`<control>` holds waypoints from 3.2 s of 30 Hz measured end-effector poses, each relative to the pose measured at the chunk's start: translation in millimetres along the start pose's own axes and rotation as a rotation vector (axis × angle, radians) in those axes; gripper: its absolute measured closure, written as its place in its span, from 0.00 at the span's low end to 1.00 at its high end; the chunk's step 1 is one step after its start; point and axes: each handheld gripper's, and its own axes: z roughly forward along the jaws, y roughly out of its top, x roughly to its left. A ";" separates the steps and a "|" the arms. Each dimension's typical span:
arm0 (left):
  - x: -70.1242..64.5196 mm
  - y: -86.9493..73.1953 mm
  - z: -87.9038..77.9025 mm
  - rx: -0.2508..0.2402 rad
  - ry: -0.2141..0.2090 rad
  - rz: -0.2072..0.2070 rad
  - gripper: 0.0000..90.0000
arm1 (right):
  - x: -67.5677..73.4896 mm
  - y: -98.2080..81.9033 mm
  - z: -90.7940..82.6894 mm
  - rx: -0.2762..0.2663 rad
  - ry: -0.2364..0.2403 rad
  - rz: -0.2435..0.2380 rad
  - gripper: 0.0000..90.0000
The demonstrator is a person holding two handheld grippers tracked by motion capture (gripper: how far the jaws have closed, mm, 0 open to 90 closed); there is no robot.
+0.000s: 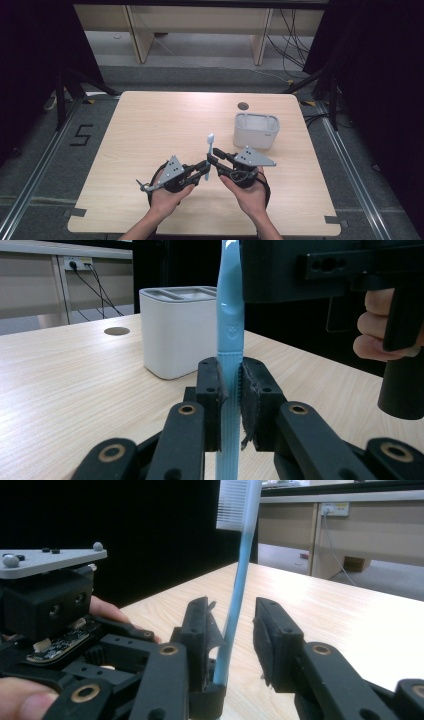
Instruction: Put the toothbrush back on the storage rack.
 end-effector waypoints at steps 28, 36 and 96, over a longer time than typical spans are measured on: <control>-4.7 4.9 4.5 -0.010 -0.019 0.011 0.87 | 1.9 2.0 5.3 -0.030 -0.003 0.025 0.95; 1.4 5.1 -5.6 0.019 0.028 0.113 0.63 | -5.7 8.6 -4.7 -0.051 -0.070 0.001 0.96; 56.0 -46.6 -90.2 -0.047 0.370 0.098 0.50 | -47.7 14.6 -44.0 -0.083 -0.245 -0.044 0.95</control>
